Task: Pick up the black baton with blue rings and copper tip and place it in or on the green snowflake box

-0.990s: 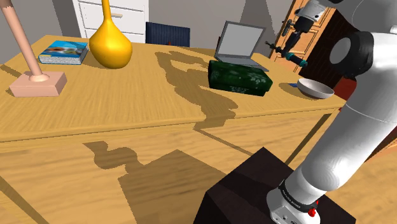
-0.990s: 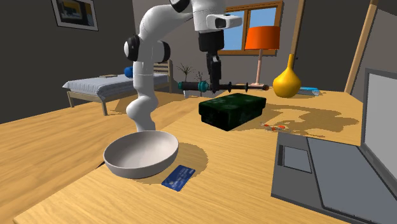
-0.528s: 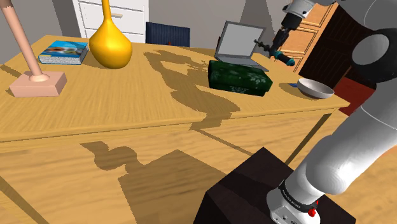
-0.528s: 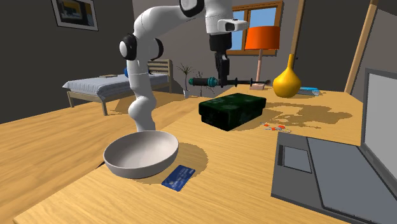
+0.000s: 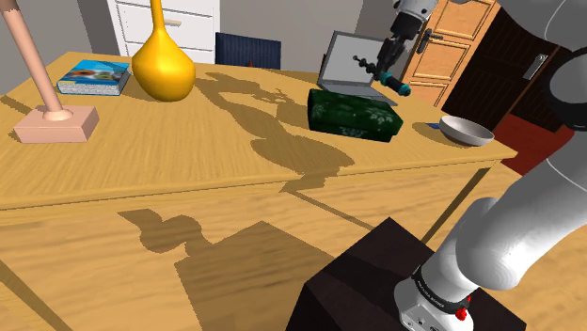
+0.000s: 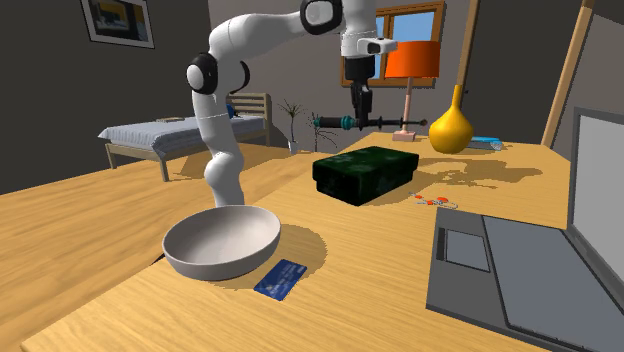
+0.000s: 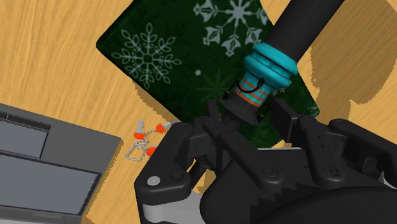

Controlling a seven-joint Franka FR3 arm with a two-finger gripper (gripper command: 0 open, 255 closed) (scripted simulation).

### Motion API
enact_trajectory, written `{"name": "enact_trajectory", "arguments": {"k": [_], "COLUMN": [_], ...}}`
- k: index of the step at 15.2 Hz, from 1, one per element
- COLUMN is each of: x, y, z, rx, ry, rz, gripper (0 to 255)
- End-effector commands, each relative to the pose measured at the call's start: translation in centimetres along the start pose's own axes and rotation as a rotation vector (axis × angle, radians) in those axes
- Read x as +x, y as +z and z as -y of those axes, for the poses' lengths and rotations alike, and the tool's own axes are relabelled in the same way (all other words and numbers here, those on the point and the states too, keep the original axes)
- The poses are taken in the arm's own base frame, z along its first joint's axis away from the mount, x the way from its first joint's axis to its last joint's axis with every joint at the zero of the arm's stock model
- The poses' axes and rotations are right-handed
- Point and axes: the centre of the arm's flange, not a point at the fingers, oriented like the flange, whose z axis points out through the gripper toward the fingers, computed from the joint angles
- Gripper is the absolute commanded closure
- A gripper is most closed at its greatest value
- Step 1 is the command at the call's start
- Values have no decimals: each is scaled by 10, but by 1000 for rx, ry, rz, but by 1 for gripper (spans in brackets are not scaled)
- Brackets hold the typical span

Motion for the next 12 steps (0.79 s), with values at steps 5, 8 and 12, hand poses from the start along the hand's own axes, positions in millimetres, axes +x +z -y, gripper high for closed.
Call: {"name": "enact_trajectory", "arguments": {"k": [5,8,12], "x": [18,16,13], "y": [17,32,53], "z": [39,37,33], "rx": [0,0,0], "ry": [2,2,2], "rz": [0,0,0], "gripper": [255,255,255]}}
